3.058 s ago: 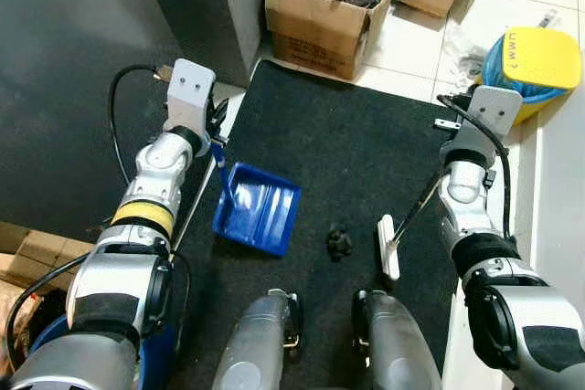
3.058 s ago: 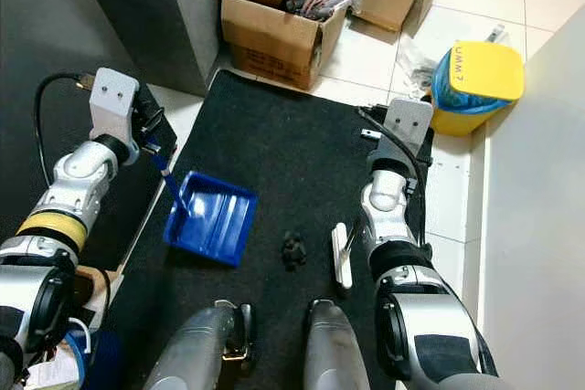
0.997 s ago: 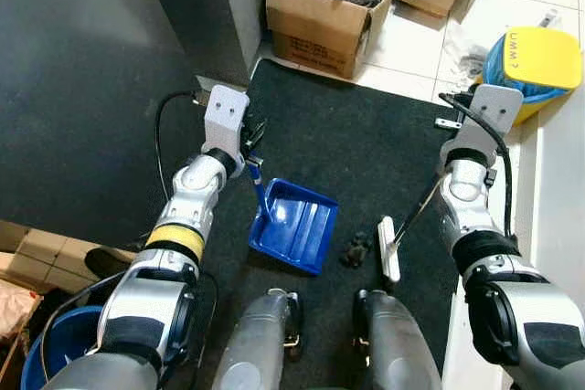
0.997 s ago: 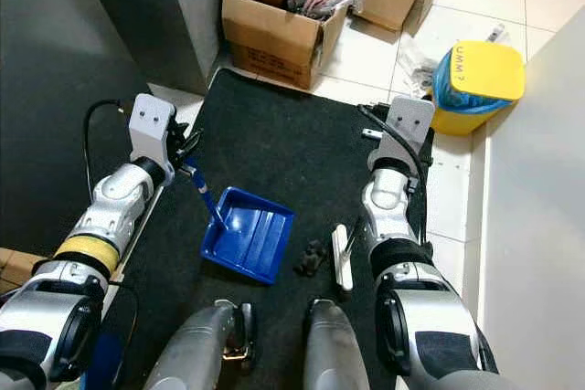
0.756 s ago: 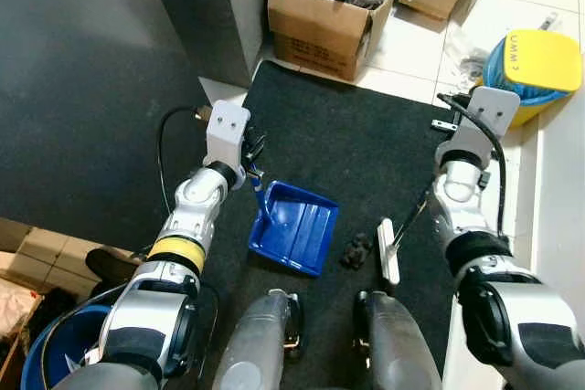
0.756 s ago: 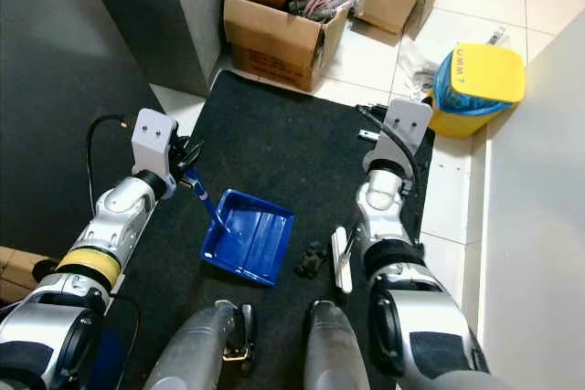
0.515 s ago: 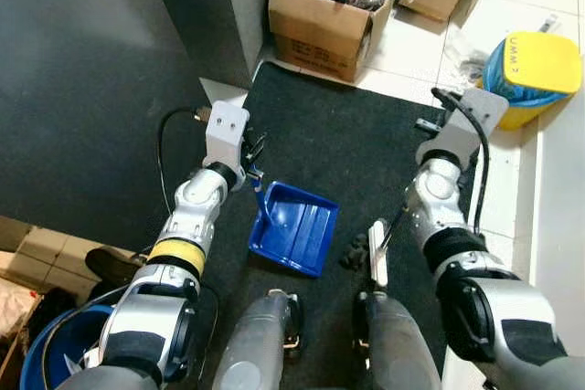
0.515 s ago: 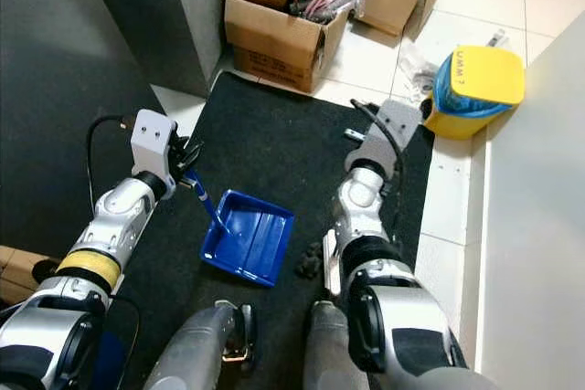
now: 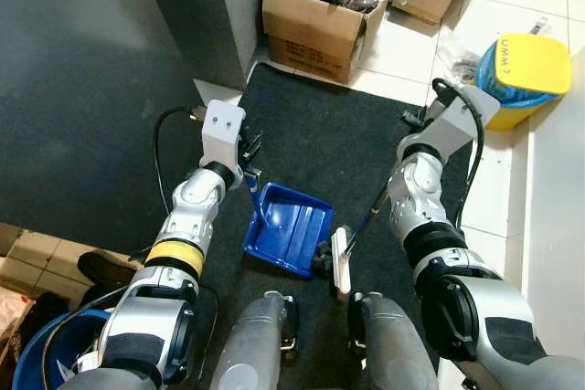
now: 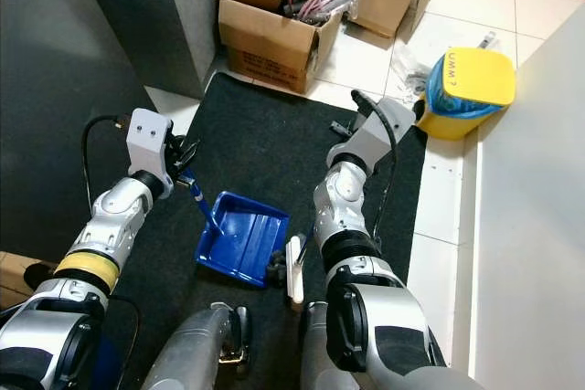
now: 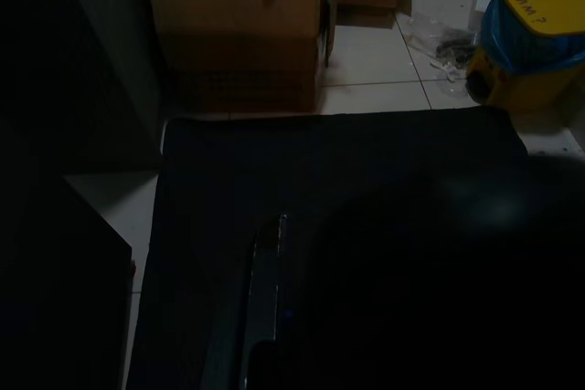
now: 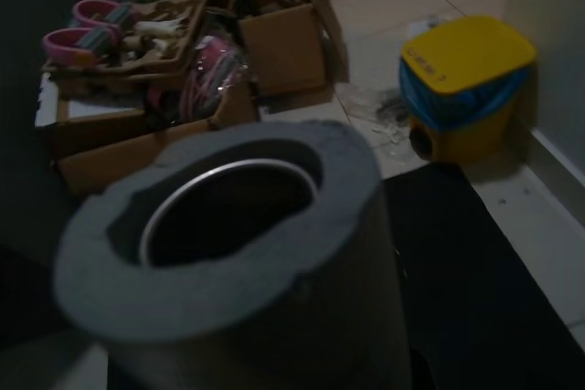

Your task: Sweep floor

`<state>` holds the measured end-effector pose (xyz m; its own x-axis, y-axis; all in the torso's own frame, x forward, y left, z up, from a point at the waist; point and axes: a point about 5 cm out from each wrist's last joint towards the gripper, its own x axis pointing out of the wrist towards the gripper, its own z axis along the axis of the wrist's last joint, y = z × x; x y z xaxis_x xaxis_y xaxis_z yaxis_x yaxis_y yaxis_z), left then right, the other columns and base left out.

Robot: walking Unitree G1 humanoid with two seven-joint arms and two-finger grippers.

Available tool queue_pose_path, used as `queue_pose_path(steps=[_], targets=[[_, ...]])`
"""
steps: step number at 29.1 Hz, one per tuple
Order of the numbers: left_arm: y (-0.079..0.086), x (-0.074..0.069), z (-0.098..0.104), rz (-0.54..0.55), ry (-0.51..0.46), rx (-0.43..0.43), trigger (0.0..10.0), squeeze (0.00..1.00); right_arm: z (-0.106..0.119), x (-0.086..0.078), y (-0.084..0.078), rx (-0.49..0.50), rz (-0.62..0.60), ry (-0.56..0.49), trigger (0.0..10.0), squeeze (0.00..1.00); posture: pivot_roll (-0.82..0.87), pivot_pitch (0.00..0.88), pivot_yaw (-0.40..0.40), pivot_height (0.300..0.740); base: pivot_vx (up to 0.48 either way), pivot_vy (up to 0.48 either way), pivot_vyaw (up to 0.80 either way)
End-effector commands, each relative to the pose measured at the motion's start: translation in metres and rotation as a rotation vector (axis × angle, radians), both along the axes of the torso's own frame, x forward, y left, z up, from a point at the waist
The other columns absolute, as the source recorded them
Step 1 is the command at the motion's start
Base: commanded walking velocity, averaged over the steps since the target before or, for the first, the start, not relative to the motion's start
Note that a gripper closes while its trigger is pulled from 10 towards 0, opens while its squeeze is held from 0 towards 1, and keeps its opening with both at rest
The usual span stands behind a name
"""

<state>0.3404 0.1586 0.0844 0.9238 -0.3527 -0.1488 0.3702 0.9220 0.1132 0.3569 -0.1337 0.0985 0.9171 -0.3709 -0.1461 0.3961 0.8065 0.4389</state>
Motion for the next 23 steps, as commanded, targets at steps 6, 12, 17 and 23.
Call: queue_pose_path(steps=[6, 12, 17, 23], targets=[[-0.006, -0.004, -0.009, 0.022, 0.06, -0.095, 10.0, 0.0, -0.005, 0.002, 0.022, 0.317, -0.024, 0.051, 10.0, 0.0, -0.02, 0.139, 0.001, 0.74, 0.0, 0.0, 0.0], [0.002, 0.004, 0.02, 0.059, -0.038, -0.203, 10.0, 0.0, 0.008, 0.009, 0.014, 0.321, -0.035, 0.012, 10.0, 0.0, -0.01, 0.121, -0.002, 0.74, 0.0, 0.0, 0.0], [0.011, 0.003, 0.038, 0.062, -0.122, -0.187, 10.0, 0.0, 0.023, 0.017, 0.006, 0.29, -0.027, -0.041, 10.0, 0.0, -0.01, 0.107, -0.012, 0.74, 0.0, 0.0, 0.0], [0.033, -0.006, 0.052, 0.131, -0.189, -0.179, 10.0, 0.0, 0.077, 0.029, -0.031, 0.198, -0.02, -0.233, 10.0, 0.0, 0.01, 0.089, -0.024, 0.74, 0.0, 0.0, 0.0]])
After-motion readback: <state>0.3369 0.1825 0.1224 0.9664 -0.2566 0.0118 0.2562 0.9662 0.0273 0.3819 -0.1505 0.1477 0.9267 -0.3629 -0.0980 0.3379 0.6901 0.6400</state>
